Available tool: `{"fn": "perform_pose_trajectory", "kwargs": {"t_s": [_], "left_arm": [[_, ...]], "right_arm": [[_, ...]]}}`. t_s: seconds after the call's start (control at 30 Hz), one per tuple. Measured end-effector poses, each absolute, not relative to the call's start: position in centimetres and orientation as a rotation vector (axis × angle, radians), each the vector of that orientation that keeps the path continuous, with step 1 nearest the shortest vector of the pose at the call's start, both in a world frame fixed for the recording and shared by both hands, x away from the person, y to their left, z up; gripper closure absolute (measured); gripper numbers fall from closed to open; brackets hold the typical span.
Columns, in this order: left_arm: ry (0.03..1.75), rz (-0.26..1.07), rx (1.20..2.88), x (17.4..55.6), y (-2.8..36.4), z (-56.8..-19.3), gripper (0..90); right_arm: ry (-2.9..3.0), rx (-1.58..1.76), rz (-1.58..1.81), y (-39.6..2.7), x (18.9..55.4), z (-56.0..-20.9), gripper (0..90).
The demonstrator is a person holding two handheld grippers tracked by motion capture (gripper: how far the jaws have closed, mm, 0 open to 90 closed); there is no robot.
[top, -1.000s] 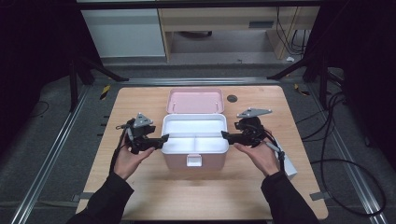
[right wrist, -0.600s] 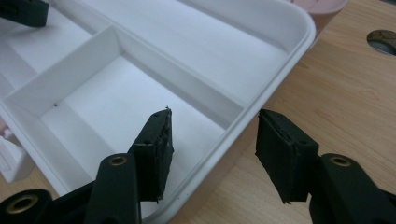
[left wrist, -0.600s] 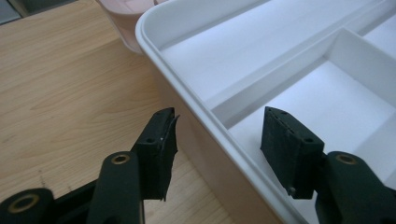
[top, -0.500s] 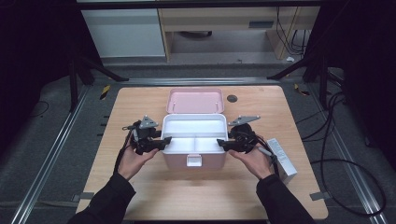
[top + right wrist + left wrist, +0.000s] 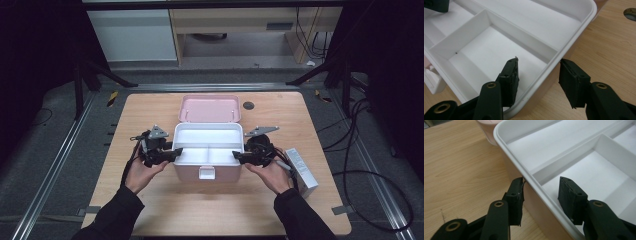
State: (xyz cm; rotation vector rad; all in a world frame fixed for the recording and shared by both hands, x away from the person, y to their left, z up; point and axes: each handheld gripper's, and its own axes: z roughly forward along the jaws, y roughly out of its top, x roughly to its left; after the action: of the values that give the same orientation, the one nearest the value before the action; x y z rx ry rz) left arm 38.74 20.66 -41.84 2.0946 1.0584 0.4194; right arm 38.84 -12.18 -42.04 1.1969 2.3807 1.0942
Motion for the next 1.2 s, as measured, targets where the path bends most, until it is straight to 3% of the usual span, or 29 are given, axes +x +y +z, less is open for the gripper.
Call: {"fn": "perform_pose_trajectory", "kwargs": {"t_s": [0.53,0.73,1.2], "left_arm": [[1.043,0.432,2.106,38.3,20.5,-41.8,53.9],[0.983,0.475,2.087,38.1,21.2,-40.5,43.0],[0.855,0.474,2.093,38.6,22.2,-38.1,39.8]], "right_arm": [[2.382,1.173,1.081,-12.3,38.8,-42.0,50.7],[2.329,1.131,1.132,-13.0,38.7,-40.5,43.1],[2.282,1.008,1.301,-14.8,39.3,-37.4,33.1]]}}
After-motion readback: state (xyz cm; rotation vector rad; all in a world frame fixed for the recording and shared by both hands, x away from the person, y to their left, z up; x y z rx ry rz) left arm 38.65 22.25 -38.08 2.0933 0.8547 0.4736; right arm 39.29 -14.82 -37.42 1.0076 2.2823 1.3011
